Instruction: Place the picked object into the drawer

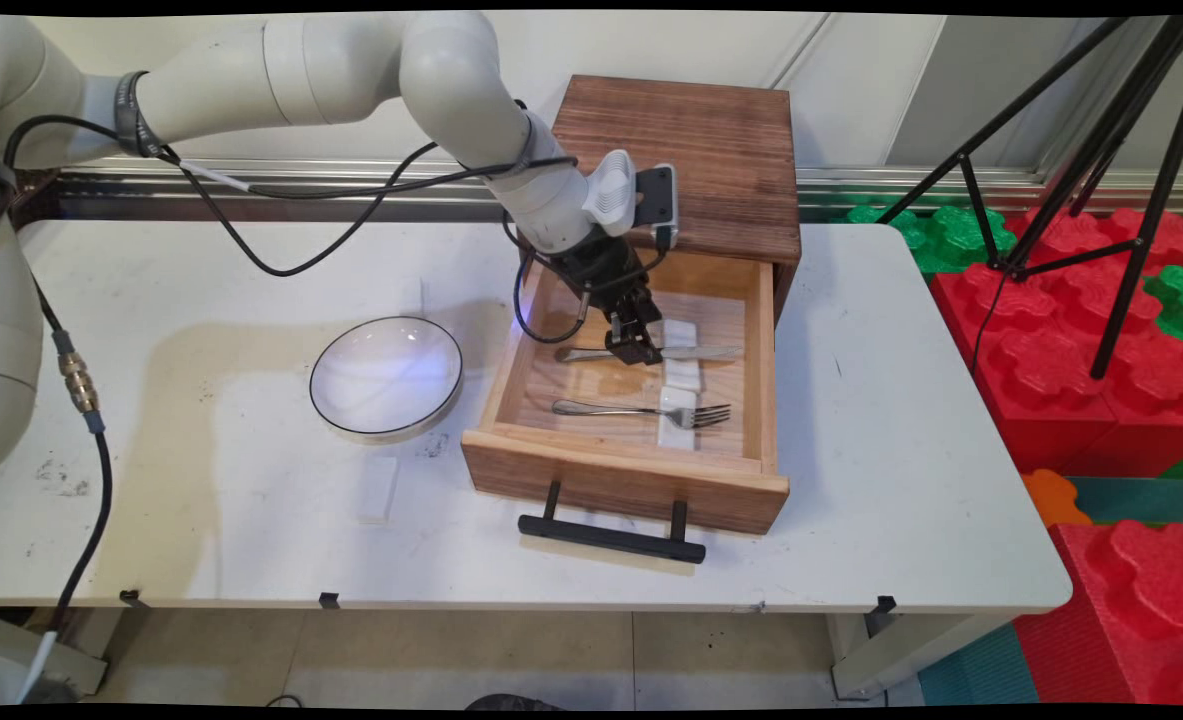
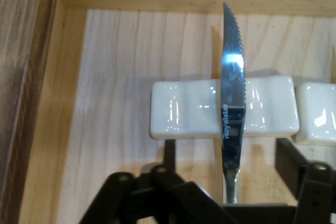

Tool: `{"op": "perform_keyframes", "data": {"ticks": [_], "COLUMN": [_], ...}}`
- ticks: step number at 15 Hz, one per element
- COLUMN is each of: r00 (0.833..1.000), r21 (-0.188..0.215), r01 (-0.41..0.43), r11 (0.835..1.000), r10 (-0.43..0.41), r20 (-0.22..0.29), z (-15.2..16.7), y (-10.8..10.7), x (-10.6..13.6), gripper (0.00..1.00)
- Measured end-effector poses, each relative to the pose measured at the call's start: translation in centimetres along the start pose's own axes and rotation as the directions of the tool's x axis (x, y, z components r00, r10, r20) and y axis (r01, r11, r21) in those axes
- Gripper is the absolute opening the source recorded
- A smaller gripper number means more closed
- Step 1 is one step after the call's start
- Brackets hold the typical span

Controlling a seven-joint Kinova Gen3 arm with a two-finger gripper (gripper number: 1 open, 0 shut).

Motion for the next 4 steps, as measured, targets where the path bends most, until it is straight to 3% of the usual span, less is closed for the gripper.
{"op": "perform_keyframes", "data": {"ticks": [4], "r00": [1.000], "r21": [0.008], "r01": [0.005], "r11": [1.000], "r10": [-0.005], "r20": [-0.009], "z": [0.02], "y": [-0.01], "x": [-0.12], "gripper": [1.00]}}
